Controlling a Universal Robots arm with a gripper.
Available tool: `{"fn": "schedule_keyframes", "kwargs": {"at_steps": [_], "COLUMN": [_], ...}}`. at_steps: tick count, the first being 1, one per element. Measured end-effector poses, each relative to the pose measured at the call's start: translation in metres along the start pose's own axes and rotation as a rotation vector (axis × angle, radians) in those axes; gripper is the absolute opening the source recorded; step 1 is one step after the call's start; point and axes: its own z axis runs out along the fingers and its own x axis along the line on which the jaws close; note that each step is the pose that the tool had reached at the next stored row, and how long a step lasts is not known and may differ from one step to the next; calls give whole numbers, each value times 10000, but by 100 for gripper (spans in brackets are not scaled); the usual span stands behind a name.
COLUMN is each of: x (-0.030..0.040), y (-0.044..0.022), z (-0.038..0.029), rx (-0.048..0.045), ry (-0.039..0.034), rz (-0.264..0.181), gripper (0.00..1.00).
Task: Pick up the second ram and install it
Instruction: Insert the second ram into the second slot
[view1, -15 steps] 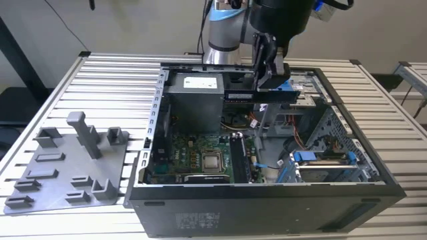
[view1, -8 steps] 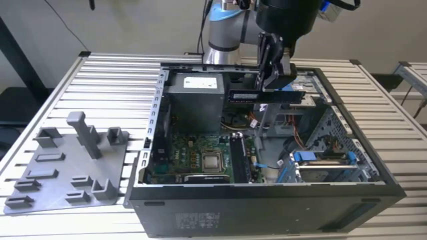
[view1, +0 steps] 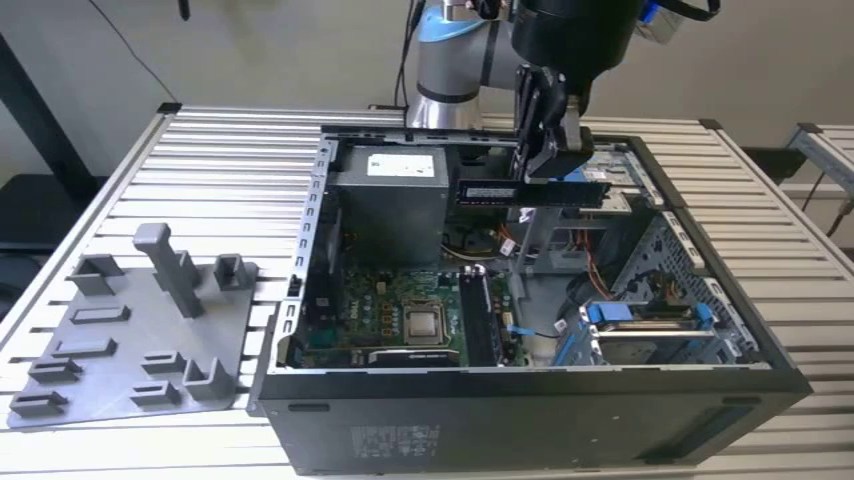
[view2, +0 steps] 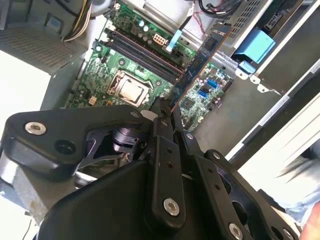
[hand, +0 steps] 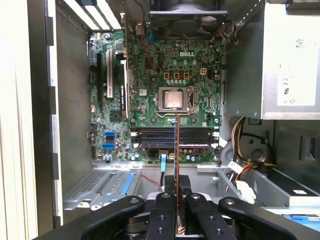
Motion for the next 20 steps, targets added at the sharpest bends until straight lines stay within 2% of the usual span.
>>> {"fn": "schedule_keyframes", "kwargs": {"at_steps": [8,14,20], "x": [0,0,-7], "y": [1,2,3], "z": [0,1,2], "rx": [0,-13,-22], "ry": [0,5,7], "rz": [24,690,1143], "gripper": [14,14,14]}}
